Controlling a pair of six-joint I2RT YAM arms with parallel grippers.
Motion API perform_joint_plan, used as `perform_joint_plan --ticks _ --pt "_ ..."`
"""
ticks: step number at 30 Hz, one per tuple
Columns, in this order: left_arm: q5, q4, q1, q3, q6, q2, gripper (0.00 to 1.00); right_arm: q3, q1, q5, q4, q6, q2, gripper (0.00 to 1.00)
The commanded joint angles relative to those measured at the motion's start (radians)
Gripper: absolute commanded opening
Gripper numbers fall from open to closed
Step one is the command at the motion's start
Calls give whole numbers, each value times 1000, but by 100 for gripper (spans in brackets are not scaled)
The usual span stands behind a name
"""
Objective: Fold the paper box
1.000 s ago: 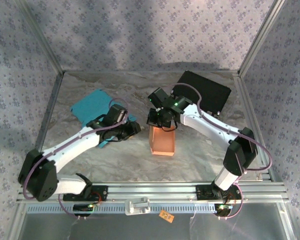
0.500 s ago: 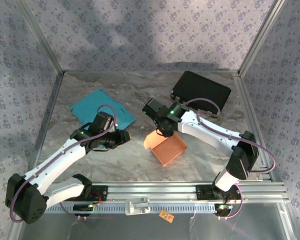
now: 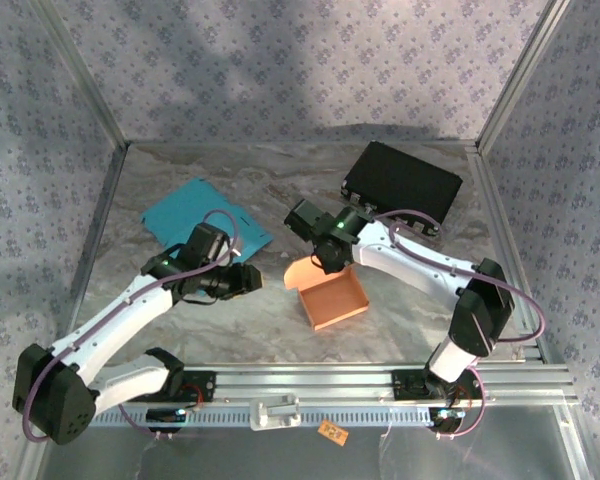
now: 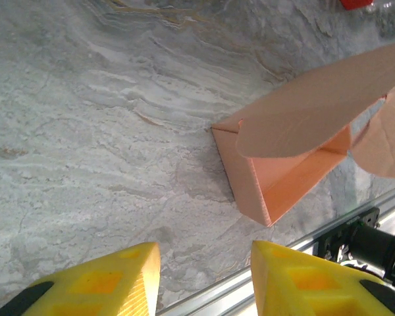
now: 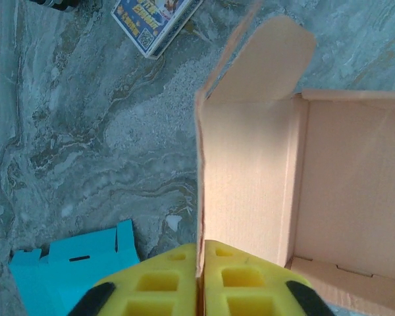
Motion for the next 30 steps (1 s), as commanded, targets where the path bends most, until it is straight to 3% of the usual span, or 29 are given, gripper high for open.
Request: perform_joint_plan --ticks 1,8,12,14,16,19,22,25,27,30 --pt "42 32 -22 64 111 27 41 -39 -16 10 -19 106 -59 15" --pt "-12 74 -128 117 328 125 40 -97 -86 -57 -2 -65 -153 31" --pt "-128 60 -194 140 412 140 41 -66 -134 -52 -40 -280 -200 46" --pt "-158 93 -201 112 425 111 41 -62 -170 -33 -6 -519 -244 46" --pt "-156 168 -202 71 441 75 44 -101 -221 -64 95 -873 -311 47" --pt "-182 227 -202 55 444 80 51 -199 -362 -283 179 -1341 -418 49" --pt "-217 210 -202 97 441 149 51 -313 -559 -574 208 -1640 -490 55" --pt "-194 220 -204 132 431 202 51 -349 -705 -827 202 -1846 -446 56" --pt "-178 229 -205 146 418 225 51 -341 -731 -882 166 -1929 -381 53" --pt "-198 207 -205 170 409 253 51 -372 -712 -852 211 -1984 -332 50"
